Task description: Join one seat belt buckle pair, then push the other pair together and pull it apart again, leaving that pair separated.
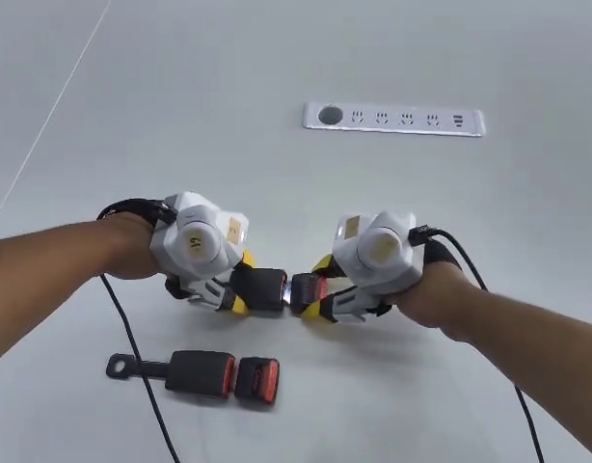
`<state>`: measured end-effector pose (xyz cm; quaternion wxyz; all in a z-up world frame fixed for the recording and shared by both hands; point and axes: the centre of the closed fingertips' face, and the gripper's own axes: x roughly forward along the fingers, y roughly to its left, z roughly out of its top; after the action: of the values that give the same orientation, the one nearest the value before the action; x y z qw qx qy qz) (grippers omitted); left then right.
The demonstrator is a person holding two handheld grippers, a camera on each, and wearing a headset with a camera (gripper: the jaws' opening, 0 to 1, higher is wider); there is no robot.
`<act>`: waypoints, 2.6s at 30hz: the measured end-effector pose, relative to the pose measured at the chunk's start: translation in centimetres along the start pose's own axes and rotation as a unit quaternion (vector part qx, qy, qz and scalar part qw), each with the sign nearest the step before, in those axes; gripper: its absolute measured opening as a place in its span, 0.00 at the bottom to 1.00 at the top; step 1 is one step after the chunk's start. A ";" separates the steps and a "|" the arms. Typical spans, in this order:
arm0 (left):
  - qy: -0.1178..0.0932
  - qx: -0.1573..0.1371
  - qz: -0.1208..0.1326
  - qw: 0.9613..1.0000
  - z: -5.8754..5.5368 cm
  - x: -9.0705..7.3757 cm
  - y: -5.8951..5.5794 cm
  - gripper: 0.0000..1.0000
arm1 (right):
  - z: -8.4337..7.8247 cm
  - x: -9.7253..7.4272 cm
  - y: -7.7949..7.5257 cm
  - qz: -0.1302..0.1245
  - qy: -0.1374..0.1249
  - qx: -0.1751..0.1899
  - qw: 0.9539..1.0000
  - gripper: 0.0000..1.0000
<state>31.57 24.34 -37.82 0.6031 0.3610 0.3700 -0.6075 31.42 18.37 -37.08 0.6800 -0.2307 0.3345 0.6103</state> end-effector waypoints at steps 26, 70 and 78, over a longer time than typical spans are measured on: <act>0.006 -0.003 0.003 1.000 0.4 0.0 -0.4 0.33 | -0.4 0.0 0.1 -0.017 0.027 -0.012 0.999 0.33; 0.014 0.002 0.003 1.000 0.3 -0.1 -0.4 0.33 | -6.6 -5.1 -0.2 -0.036 0.040 0.004 0.999 0.34; 0.014 0.004 0.002 1.000 0.3 -0.1 -0.5 0.34 | -8.4 -6.5 -0.3 -0.045 0.042 0.013 0.998 0.35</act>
<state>31.12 24.07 -37.58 0.5982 0.3722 0.3752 -0.6024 30.04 7.85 -37.96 0.6952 -0.2620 0.3595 0.5646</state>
